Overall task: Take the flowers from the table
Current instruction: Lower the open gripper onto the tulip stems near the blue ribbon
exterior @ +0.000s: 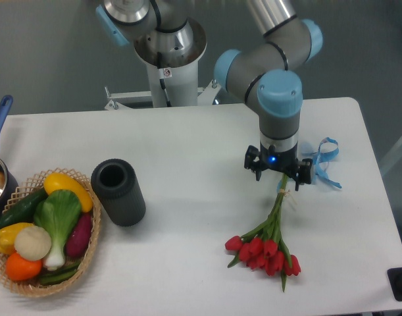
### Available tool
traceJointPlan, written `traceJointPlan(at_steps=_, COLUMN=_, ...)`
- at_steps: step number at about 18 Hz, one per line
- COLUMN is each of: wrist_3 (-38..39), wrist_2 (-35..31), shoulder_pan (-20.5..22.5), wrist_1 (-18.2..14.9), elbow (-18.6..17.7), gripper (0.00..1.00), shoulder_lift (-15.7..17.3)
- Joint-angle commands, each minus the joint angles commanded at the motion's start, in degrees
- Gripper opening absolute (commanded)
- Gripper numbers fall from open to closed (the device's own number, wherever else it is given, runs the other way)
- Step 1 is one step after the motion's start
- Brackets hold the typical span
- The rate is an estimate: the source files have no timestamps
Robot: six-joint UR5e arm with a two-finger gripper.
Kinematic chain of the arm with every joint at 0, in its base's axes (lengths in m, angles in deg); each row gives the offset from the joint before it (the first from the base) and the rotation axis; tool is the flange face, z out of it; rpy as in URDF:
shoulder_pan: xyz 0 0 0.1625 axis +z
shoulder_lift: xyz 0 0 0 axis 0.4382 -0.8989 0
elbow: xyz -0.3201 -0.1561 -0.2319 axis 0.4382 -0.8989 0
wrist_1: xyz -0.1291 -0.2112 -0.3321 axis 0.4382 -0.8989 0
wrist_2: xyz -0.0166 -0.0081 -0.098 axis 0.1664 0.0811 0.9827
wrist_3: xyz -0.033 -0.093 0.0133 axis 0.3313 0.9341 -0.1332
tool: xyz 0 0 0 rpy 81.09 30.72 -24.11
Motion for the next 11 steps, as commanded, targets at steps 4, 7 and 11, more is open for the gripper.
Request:
traceJointPlan(at_steps=4, wrist_3=0.0, wrist_2=0.0, shoulder_pan=-0.35, wrist_1=0.09, elbow=0.53, gripper=1.0, shoulder_lift=-2.9)
traceJointPlan(at_steps=7, wrist_3=0.0, wrist_2=0.0, shoulder_pan=-0.61, wrist_1=0.09, elbow=0.88, gripper=1.0, shoulder_lift=-4.3)
traceJointPlan(at_steps=11, wrist_3=0.09, wrist_2=0.0, shoulder_pan=-1.06, wrist_1=0.09, elbow=1.76, gripper=1.0, shoulder_lift=-5.98)
